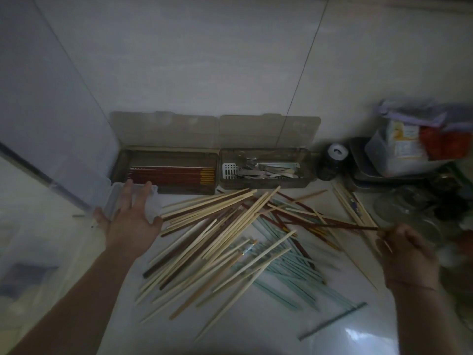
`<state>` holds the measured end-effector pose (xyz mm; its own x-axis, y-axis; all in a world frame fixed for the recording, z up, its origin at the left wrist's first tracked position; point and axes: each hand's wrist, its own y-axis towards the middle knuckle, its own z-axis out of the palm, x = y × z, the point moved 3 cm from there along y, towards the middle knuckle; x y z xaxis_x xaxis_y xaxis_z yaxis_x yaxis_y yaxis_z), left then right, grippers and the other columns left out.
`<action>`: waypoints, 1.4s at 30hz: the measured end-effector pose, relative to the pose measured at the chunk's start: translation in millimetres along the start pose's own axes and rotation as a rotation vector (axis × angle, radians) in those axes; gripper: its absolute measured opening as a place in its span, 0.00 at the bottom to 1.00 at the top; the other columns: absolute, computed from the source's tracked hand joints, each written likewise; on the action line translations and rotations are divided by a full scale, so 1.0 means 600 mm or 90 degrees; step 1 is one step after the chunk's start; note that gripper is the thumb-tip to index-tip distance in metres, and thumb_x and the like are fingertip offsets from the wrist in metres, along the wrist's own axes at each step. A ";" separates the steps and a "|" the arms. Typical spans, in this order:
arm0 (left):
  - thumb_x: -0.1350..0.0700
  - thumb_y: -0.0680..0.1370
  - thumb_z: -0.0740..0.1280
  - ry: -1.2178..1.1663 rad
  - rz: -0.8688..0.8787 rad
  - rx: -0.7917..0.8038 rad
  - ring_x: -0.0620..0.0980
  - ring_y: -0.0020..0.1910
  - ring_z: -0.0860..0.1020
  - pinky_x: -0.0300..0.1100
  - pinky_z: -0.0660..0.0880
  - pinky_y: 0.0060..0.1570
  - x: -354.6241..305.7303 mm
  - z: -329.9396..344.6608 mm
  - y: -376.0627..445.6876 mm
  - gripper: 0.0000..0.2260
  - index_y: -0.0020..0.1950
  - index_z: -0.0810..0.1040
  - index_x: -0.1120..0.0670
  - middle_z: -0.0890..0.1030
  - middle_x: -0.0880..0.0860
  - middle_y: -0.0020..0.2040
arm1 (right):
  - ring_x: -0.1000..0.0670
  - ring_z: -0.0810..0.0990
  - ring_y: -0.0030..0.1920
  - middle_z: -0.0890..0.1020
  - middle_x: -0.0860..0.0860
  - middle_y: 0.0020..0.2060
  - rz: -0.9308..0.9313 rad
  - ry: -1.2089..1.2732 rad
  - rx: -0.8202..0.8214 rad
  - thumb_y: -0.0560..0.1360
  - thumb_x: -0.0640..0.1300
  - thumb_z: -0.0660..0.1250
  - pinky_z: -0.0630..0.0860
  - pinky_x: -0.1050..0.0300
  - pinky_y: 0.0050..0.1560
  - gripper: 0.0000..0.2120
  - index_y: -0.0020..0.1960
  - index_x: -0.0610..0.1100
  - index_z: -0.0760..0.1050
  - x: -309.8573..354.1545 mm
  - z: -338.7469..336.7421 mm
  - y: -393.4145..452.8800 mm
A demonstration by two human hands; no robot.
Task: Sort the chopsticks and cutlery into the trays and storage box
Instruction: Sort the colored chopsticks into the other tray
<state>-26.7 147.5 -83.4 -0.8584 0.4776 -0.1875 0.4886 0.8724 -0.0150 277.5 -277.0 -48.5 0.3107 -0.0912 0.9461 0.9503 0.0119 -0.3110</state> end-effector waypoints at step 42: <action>0.43 0.77 0.65 -0.009 0.006 0.001 0.50 0.76 0.58 0.64 0.45 0.72 -0.004 -0.014 -0.009 0.36 0.79 0.47 0.39 0.45 0.49 0.81 | 0.54 0.76 0.33 0.78 0.53 0.32 -0.304 -0.531 0.155 0.74 0.43 0.70 0.66 0.70 0.32 0.04 0.42 0.44 0.77 -0.057 0.282 -0.067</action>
<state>-28.3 142.6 -74.7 -0.8515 0.4838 -0.2021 0.4966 0.8679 -0.0148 231.5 -106.0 -52.9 -0.2814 0.5898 0.7569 0.9278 0.3686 0.0577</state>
